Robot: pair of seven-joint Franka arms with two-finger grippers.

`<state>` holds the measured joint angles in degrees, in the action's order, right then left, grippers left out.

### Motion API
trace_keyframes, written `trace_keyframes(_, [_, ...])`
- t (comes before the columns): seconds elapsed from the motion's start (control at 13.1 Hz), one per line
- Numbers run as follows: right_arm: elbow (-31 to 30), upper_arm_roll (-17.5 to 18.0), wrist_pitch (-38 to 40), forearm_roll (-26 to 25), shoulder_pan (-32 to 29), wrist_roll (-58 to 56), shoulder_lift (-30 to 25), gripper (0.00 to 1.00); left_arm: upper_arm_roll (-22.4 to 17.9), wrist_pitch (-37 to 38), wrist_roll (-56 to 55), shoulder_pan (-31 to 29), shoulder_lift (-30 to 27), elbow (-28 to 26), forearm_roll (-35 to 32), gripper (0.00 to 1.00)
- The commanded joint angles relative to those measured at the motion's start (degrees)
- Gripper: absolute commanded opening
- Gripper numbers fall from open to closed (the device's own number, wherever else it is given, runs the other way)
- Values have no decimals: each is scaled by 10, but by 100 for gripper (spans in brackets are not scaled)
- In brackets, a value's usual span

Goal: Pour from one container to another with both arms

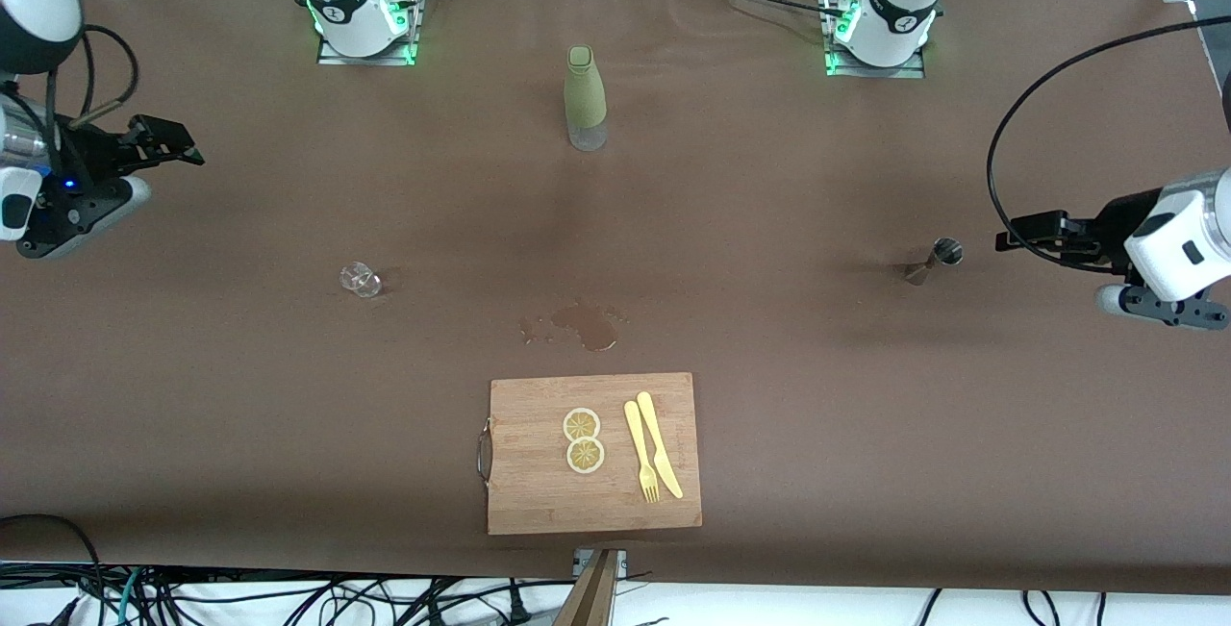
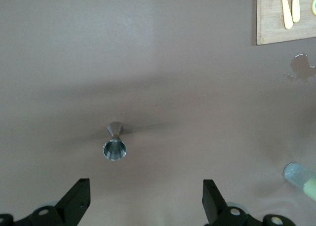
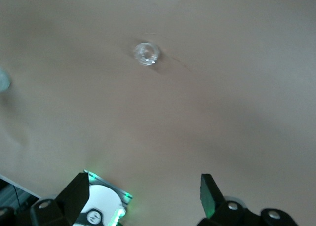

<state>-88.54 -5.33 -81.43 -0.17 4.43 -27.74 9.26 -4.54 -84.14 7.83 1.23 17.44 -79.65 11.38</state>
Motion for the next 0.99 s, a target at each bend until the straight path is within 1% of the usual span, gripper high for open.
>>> trace_keyframes(0.0, [-31, -10, -33, -42, 13, 58, -19, 100, 38, 14, -30, -11, -36, -12, -67, 100])
trace_keyframes(0.15, [-34, -12, -58, -44, 14, 59, -19, 100, 49, 15, -29, -11, -50, -11, -91, 100])
trace_keyframes(0.23, [-34, -20, -65, -40, 14, 60, -19, 100, 48, 15, -29, -11, -51, -9, -93, 100])
trace_keyframes(0.38, [-30, -22, -108, -34, 15, 65, -21, 100, 43, 13, -28, -11, -46, 6, -94, 100])
trace_keyframes(0.53, [-33, -19, -83, -25, 15, 156, -35, 100, 40, 11, -26, -11, -45, 8, -96, 100])
trace_keyframes(0.61, [-34, -16, -83, -12, 16, 189, -43, 100, 40, 11, -26, -11, -44, 15, -105, 100])
trace_keyframes(0.69, [-38, -16, -85, 6, 15, 191, -54, 100, 40, 11, -27, -9, -44, 27, -112, 100])
trace_keyframes(0.92, [-47, -14, -84, 3, 8, 190, -86, 100, 42, 11, -29, -4, -27, 75, -115, 100])
